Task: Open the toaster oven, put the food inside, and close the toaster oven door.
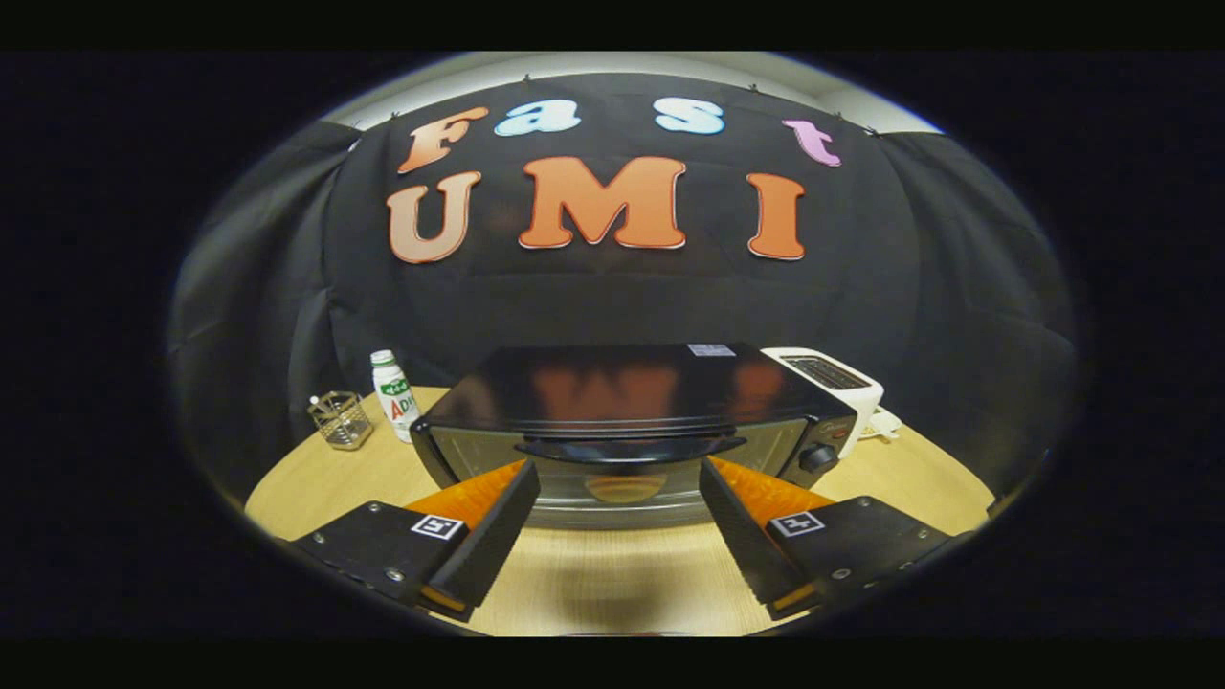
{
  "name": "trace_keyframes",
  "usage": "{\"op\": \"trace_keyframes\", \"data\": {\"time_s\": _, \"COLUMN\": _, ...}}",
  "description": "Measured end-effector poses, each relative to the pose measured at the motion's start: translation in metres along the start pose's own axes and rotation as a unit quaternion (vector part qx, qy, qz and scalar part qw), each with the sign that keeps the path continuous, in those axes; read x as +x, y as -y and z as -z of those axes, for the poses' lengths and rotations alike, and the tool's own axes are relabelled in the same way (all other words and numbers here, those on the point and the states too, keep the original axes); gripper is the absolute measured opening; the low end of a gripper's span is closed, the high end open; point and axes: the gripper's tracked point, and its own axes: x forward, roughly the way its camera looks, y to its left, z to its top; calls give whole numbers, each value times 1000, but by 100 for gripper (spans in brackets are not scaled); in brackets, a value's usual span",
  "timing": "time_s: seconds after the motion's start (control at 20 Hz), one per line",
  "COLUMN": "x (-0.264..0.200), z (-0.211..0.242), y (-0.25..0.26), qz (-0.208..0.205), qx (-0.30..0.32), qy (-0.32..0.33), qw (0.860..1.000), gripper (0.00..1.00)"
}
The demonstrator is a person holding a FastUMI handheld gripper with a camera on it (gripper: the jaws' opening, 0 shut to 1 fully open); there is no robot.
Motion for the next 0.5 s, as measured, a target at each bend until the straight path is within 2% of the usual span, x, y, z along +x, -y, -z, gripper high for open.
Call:
{"op": "trace_keyframes", "data": {"time_s": 0.2, "x": -4, "z": -7, "y": 6, "qz": 4, "qx": 1, "qy": 4, "qw": 1000, "gripper": 100}}
{"op": "trace_keyframes", "data": {"time_s": 0.5, "x": -43, "z": -43, "y": 19, "qz": -2, "qx": -4, "qy": 37, "qw": 999, "gripper": 100}}
